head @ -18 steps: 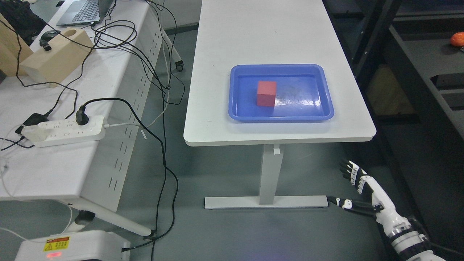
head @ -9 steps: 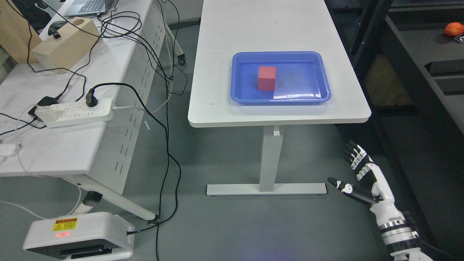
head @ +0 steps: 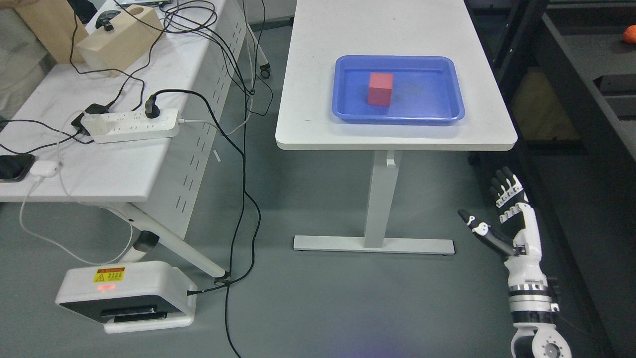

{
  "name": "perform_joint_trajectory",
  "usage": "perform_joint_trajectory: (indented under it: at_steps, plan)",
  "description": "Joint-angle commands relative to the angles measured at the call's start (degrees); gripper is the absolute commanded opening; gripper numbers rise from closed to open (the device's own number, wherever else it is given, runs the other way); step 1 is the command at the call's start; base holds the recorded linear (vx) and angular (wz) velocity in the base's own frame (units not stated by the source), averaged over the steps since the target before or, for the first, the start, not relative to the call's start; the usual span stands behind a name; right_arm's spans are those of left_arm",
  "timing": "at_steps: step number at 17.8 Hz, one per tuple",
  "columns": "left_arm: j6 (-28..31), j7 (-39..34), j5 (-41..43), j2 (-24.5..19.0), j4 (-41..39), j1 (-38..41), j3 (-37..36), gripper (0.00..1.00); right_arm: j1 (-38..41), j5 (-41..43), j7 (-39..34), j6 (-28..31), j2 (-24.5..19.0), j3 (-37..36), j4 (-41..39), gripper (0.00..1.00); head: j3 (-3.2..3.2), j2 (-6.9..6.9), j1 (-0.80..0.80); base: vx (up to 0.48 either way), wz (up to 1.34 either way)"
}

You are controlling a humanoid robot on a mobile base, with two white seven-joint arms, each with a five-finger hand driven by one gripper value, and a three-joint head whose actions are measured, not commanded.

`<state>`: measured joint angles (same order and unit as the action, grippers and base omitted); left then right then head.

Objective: Pick pink block from left shelf to tray

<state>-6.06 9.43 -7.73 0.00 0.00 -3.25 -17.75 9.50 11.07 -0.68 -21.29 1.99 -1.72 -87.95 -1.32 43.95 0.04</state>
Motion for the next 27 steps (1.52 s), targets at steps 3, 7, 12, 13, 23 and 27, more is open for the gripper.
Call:
perform_joint_trajectory:
  at_steps: [3, 7, 12, 13, 23, 27]
  plan:
    - [-0.2, 0.0, 0.0, -1.0, -1.0, 0.0, 0.0, 1.00, -0.3, -0.9, 4.9, 0.4, -1.0, 12.1, 5.1, 1.00, 0.00, 0.00, 0.00, -0.082, 0.11]
    - [-0.1, 0.0, 0.0, -1.0, -1.0, 0.0, 0.0, 1.00, -0.3, -5.2, 4.9, 0.4, -1.0, 13.0, 5.2, 1.00, 0.00, 0.00, 0.00, -0.049, 0.04]
    - [-0.2, 0.0, 0.0, -1.0, -1.0, 0.0, 0.0, 1.00, -2.3, -7.4, -4.7, -0.2, -1.0, 13.5, 5.2, 1.00, 0.00, 0.00, 0.00, 0.005, 0.00]
    - [-0.1, 0.0, 0.0, -1.0, -1.0, 0.0, 0.0, 1.00, -2.3, -8.6, -6.6, 0.1, -1.0, 13.0, 5.2, 1.00, 0.00, 0.00, 0.00, 0.000, 0.00]
    - [-0.2, 0.0, 0.0, -1.0, -1.0, 0.0, 0.0, 1.00, -4.8, -15.2, -6.3, 7.0, -1.0, 12.1, 4.6, 1.00, 0.00, 0.00, 0.00, 0.000, 0.00]
    - [-0.2, 0.0, 0.0, -1.0, -1.0, 0.0, 0.0, 1.00, -5.9, -15.5, -5.7, 9.2, -1.0, 10.2, 4.7, 1.00, 0.00, 0.00, 0.00, 0.000, 0.00]
